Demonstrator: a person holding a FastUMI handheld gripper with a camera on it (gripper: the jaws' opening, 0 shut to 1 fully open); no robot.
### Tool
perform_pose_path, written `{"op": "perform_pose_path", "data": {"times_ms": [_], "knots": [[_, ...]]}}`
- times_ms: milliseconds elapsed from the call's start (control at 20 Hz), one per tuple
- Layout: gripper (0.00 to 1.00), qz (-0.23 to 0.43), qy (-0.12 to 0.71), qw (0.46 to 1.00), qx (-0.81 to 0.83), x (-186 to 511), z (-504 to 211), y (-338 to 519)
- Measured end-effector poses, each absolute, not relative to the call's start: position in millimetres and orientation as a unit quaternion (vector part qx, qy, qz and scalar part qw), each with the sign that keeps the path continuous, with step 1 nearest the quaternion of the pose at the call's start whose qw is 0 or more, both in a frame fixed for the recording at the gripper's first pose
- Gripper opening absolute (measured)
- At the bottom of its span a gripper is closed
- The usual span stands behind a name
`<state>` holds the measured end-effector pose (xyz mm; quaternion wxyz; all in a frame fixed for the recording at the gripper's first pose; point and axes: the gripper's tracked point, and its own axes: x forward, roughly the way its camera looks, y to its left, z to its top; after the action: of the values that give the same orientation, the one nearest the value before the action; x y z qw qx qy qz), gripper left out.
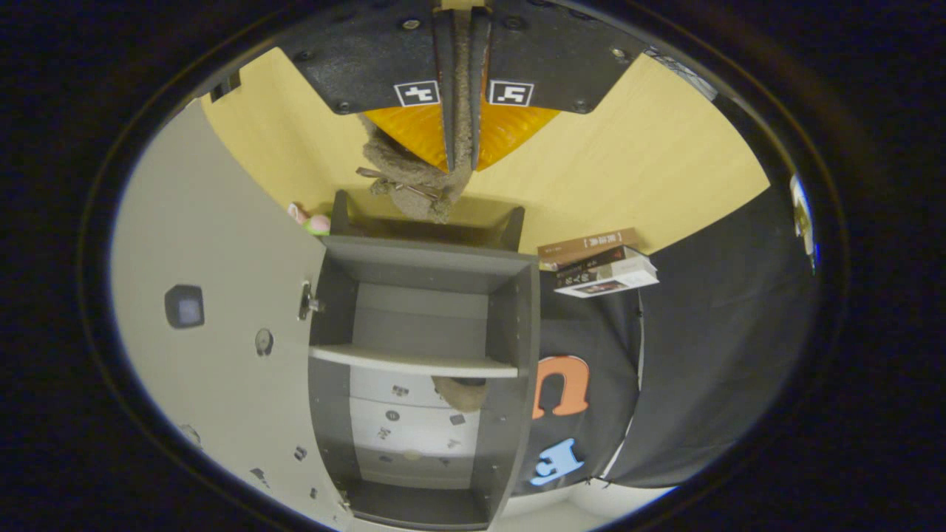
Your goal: Open the shoe cabinet door, grab the shoes and put them into the shoe cabinet, then close the shoe cabinet door.
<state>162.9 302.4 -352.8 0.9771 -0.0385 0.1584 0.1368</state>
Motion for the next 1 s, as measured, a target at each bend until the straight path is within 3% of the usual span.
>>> {"op": "perform_pose_path", "data": {"times_ms": [400, 1000], "knots": [[0.11, 0.147, 0.078, 0.984, -0.057, 151, -214, 290], [0.11, 0.11, -0.004, 0.989, -0.1, 209, -37, 270]]}}
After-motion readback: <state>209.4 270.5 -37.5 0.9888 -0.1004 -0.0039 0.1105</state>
